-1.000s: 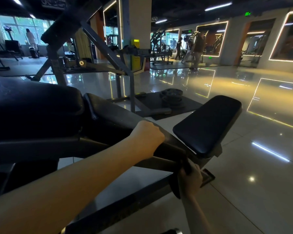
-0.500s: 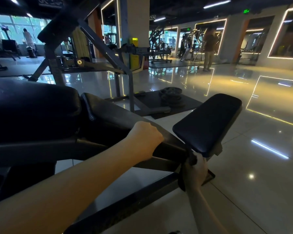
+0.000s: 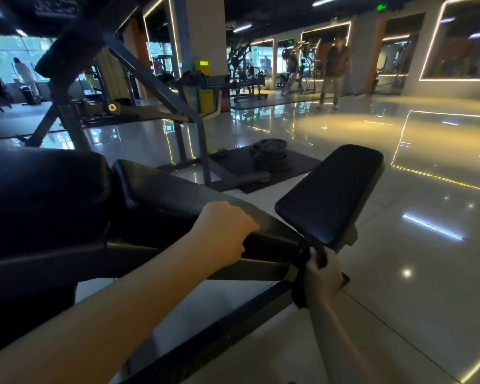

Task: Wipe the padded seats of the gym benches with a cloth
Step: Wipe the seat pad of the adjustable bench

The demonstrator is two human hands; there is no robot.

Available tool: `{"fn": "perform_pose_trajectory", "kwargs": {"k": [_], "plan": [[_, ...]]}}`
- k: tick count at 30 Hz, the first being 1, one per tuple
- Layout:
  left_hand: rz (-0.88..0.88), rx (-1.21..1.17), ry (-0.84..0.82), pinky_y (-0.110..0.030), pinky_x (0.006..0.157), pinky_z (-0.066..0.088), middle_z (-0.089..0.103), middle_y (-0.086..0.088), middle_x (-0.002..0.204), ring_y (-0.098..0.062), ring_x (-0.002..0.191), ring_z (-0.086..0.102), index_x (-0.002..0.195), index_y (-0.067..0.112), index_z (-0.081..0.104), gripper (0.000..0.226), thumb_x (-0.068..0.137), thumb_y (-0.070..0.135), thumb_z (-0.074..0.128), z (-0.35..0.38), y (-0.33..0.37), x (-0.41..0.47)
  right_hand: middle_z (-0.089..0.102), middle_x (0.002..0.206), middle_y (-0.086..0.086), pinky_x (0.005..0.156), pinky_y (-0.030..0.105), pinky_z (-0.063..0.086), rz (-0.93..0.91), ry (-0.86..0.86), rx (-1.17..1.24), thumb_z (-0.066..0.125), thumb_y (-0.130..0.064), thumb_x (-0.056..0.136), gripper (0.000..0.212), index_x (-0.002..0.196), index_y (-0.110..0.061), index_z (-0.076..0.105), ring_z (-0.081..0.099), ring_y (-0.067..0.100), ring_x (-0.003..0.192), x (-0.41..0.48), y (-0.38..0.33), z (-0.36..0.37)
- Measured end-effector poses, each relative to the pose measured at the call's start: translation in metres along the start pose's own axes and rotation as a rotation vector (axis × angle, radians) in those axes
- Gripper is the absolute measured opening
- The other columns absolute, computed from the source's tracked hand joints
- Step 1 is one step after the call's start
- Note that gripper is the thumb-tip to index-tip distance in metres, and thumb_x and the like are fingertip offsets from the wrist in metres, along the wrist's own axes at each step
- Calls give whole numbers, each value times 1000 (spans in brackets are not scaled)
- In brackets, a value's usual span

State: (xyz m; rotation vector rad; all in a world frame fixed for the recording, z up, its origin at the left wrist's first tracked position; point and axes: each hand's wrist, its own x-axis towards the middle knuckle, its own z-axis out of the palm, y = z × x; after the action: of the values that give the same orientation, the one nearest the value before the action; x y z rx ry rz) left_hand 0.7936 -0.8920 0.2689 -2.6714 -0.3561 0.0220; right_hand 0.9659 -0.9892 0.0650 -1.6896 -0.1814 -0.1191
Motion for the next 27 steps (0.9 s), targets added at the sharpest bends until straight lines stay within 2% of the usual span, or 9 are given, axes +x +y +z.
{"fn": "perform_pose_trajectory", "kwargs": {"k": [3,8,11,13,16,19,23,27], "plan": [[-2,-21,-3,-40,100,46,49,4,145,-21,128,50,145,38,38,50,97,41,53,2,-4,0,61,103,3,81,27,35,19,-5,34,58,-19,98,22,119,-14,62,56,19,98,-16,-1,4],[-19,-26,-32,-41,98,48,48,2,146,-23,128,50,147,39,35,52,97,42,53,2,-3,2,57,105,-2,79,25,33,-138,-155,-162,58,-3,92,27,117,-12,63,52,14,96,-23,5,-6],[-25,-46,-37,-42,99,47,48,2,146,-23,128,50,148,39,33,54,97,41,53,3,-3,1,60,104,2,76,29,34,-94,-91,-99,58,-18,97,19,116,-15,60,55,21,95,-6,-9,-15],[-20,-47,-37,-42,100,47,46,3,148,-22,129,49,149,41,31,55,98,42,52,3,-3,1,58,106,5,78,29,34,-80,-55,-132,56,-25,99,23,120,-15,59,53,21,95,16,-20,-14],[-9,-73,-29,-42,105,43,46,4,149,-21,132,47,149,41,32,55,98,41,53,0,-5,-1,58,116,7,83,33,39,-223,-241,-367,54,-30,100,30,126,-19,61,55,24,103,41,-21,-7],[-7,-88,-29,-42,105,43,48,4,147,-20,131,48,148,39,35,54,97,40,53,0,-6,-2,58,115,5,81,33,43,-280,-341,-463,50,-34,99,31,124,-22,62,57,20,101,52,-4,-7],[-8,-92,-53,-41,103,44,48,4,146,-20,129,49,148,40,35,54,97,41,53,-2,-4,-2,60,97,-2,75,33,47,-296,-291,-350,45,-48,94,33,110,-25,63,59,15,89,36,19,-19],[-2,-97,-47,-41,105,43,46,4,148,-20,131,48,148,40,34,54,97,41,53,-6,-3,-2,65,96,2,76,32,39,-70,-162,-102,60,-26,96,20,113,-17,66,60,23,94,25,23,-22]]}}
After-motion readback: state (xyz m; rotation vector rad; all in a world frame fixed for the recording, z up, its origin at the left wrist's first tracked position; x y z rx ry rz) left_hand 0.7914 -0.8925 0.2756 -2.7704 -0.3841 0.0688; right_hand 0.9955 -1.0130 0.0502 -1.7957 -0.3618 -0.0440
